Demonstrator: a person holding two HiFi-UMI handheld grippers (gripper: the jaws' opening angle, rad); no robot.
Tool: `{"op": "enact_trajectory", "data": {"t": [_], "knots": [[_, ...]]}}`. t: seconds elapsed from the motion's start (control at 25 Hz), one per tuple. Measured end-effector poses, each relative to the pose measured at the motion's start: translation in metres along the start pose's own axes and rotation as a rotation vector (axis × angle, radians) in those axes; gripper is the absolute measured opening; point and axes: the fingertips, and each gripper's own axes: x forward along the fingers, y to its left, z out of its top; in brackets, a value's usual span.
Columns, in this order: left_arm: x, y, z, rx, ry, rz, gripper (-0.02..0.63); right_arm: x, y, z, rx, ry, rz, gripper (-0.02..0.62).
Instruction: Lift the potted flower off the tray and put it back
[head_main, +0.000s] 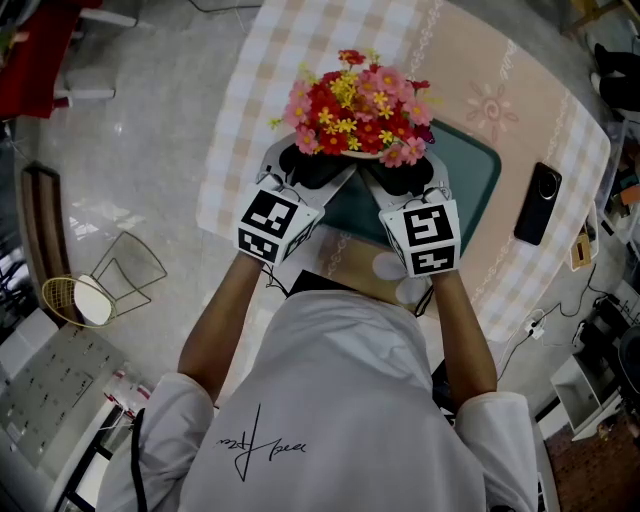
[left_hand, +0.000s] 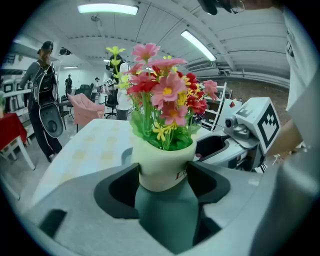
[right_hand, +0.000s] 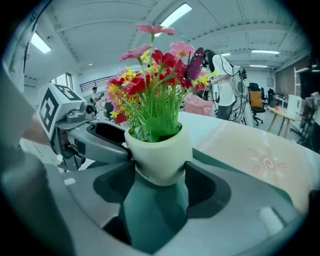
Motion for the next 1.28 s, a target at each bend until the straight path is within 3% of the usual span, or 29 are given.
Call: {"op": "enact_trajectory", "data": {"t": [0.64, 1.28], "knots": [[-0.008, -0.005, 0.001, 0.006, -0.013, -0.009, 0.296, -0.008, 0.006, 0.001, -0.002, -0.015, -0.023, 0.313], [-0.029, -0.013, 0.006, 0.078, -0.034, -0.005, 0.298, -0.022, 0.024, 0.007, -0.004, -0.035, -0.054, 0.313]]}}
